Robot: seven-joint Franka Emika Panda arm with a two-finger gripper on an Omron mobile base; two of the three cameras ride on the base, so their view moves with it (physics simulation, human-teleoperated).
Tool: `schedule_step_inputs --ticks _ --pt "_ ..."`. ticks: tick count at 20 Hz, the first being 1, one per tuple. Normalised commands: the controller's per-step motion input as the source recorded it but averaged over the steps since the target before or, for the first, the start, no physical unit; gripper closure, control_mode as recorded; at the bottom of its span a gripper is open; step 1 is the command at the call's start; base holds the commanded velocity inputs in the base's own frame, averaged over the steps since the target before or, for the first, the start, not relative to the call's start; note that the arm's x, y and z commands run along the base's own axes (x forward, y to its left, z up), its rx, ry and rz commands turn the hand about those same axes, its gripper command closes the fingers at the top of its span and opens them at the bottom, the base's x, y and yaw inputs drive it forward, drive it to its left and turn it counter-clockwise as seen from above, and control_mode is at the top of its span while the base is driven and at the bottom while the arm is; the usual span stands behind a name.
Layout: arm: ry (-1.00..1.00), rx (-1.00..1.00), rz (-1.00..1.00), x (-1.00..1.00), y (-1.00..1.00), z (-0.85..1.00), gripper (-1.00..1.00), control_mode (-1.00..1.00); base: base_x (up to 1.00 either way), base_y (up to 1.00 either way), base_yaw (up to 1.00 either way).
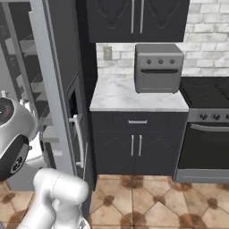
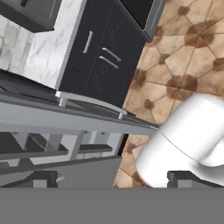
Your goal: Take the fish and mango from the highest rack and move them to the second highest rack where the carrot and bell pepper are located, to maximize freezer space. Close the freezer door after rearranging.
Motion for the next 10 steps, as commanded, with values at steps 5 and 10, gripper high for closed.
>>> schedule_step_inputs --ticks 5,10 --pt "0.00 0.00 0.00 0.00 0.00 0.00 -1.00 1.00 0.37 -0.91 0.46" --pt "0.00 0.00 0.00 0.00 0.00 0.00 -1.00 1.00 0.21 -0.67 0.04"
